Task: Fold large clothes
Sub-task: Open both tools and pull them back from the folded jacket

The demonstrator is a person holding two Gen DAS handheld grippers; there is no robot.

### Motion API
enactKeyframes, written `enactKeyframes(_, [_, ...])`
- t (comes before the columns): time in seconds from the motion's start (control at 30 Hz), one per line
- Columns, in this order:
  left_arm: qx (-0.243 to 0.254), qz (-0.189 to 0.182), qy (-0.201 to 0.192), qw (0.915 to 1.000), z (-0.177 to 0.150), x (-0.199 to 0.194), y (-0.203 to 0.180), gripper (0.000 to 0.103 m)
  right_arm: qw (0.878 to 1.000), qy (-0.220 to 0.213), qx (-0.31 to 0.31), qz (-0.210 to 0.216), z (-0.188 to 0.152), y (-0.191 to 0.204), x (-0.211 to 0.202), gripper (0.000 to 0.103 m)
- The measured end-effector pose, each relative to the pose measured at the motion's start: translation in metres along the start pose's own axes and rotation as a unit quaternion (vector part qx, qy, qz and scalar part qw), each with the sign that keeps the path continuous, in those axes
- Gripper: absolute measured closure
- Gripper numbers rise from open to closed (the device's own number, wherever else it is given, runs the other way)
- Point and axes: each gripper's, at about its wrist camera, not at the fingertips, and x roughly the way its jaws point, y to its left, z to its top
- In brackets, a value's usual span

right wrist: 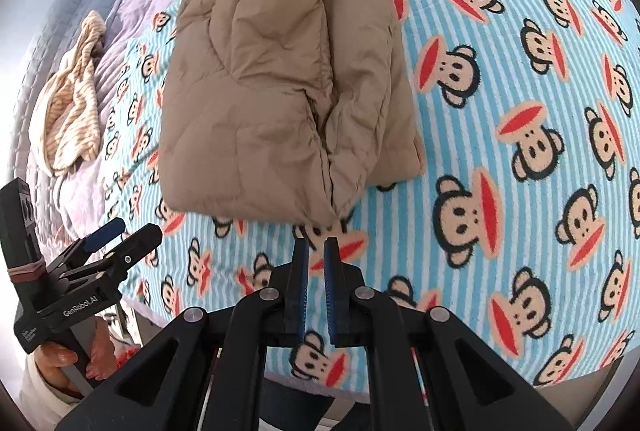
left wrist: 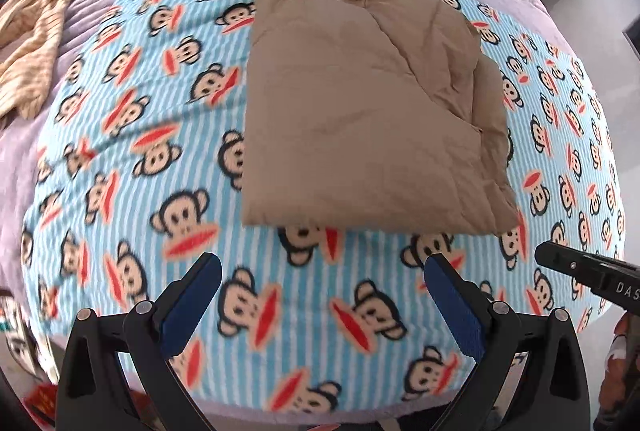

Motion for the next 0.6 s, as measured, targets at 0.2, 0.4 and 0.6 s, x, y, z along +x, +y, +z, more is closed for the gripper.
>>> enactKeyframes(0.2, [-0.022,0.047,-0.028,0.9983,-0.030,-0.032,-0.001,0.001,1.000,-0.002,-0.025,-0.009,-0.018,0.001,-0.013,0.076])
enactKeyframes(0.4, [-0.017,0.081,-0.044,0.9956,-0.033,-0.054,-0.004,0.001,0.999,-0.026,-0.043,-0.015,-0.033,0.011,-0.031,0.046])
enactKeyframes(0.6, [0.008,0.092,-0.079,0.9925,-0.014,-0.080,0.003,0.001,0.996,-0.070,-0.043,-0.027,-0.025,0.032,-0.051,0.029])
